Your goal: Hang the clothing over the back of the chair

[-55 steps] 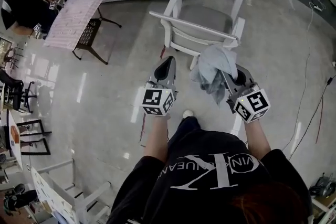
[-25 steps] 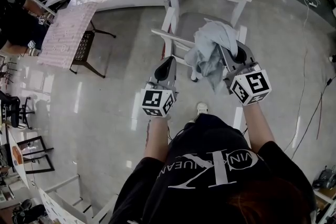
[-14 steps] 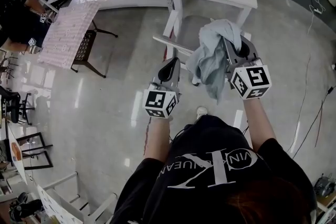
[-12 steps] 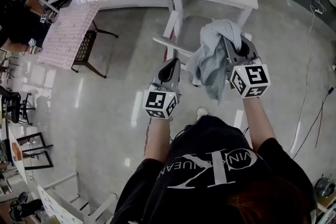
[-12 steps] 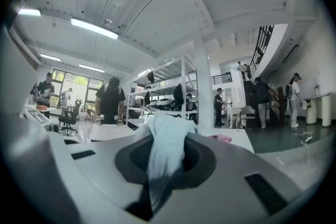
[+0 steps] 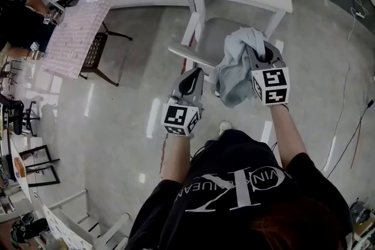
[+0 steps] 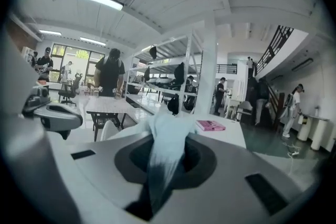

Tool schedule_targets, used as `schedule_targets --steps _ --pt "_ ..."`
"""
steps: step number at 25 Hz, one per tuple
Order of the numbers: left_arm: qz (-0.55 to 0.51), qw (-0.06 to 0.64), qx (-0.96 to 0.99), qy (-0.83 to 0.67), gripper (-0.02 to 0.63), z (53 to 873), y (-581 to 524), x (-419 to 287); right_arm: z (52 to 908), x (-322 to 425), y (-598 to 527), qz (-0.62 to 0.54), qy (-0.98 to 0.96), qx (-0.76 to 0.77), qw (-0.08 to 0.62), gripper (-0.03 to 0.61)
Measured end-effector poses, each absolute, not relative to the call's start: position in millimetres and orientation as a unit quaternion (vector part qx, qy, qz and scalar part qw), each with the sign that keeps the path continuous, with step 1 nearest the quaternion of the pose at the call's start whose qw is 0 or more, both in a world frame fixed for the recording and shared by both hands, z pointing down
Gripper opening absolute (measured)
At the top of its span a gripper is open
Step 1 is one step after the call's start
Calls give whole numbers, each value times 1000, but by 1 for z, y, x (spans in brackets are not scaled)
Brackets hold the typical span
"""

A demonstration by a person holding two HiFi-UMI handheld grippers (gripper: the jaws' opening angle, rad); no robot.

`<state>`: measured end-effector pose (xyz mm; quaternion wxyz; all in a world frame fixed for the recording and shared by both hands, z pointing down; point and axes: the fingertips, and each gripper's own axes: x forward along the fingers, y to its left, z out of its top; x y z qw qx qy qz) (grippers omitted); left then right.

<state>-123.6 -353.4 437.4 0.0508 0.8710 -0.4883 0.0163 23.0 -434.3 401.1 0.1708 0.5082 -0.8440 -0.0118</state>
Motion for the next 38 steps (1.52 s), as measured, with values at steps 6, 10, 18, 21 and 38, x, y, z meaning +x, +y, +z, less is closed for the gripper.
schedule_targets --steps 6,10,18,21,38 --pt "16 56 866 -496 11 443 -369 -122 437 25 -440 -16 -843 482 240 44" --pt "16 55 867 -495 11 445 -376 -117 453 25 -440 -19 -846 457 273 44" --pt "15 61 866 -497 12 455 -382 -107 484 23 -436 -26 -843 393 365 63" --pt "14 62 861 -504 11 458 -381 -110 494 22 -434 -17 -842 381 382 71" --pt "31 54 857 -511 11 444 -372 -119 502 32 -431 50 -840 370 393 165"
